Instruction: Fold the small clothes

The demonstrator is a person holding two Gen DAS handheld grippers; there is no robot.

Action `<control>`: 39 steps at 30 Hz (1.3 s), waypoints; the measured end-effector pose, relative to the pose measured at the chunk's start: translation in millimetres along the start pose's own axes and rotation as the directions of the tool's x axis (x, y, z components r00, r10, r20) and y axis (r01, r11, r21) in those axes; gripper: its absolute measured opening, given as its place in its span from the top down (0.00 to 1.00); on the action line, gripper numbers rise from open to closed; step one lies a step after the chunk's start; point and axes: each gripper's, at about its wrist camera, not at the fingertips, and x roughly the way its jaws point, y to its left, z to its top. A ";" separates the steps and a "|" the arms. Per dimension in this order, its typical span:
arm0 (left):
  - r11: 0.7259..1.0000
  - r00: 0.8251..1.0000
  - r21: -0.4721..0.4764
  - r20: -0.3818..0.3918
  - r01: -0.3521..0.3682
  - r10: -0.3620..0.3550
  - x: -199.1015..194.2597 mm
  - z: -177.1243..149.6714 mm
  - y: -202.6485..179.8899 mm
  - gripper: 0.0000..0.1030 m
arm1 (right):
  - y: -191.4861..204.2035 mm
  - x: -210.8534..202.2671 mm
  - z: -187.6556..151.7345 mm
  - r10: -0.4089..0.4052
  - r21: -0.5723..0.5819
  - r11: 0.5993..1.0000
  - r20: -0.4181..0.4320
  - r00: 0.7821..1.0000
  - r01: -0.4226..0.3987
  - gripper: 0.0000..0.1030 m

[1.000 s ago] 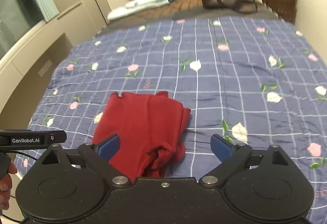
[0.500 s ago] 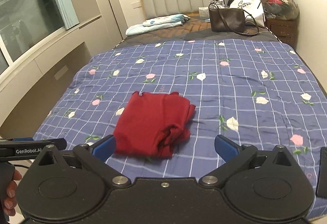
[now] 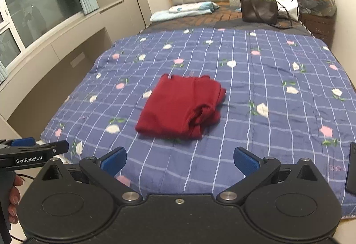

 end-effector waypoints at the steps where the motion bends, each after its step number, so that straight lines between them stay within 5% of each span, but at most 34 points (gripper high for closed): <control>1: 1.000 1.000 0.006 -0.003 0.005 -0.005 0.9 -2.3 1.4 0.01 | 2.5 0.5 -3.0 -0.004 0.001 1.000 -0.007 1.000 0.004 0.01; 39: 0.993 0.994 0.082 -0.076 0.086 -0.079 17.1 -11.9 25.4 0.01 | 25.6 13.6 -22.3 -0.082 0.097 0.991 -0.084 0.993 0.090 0.01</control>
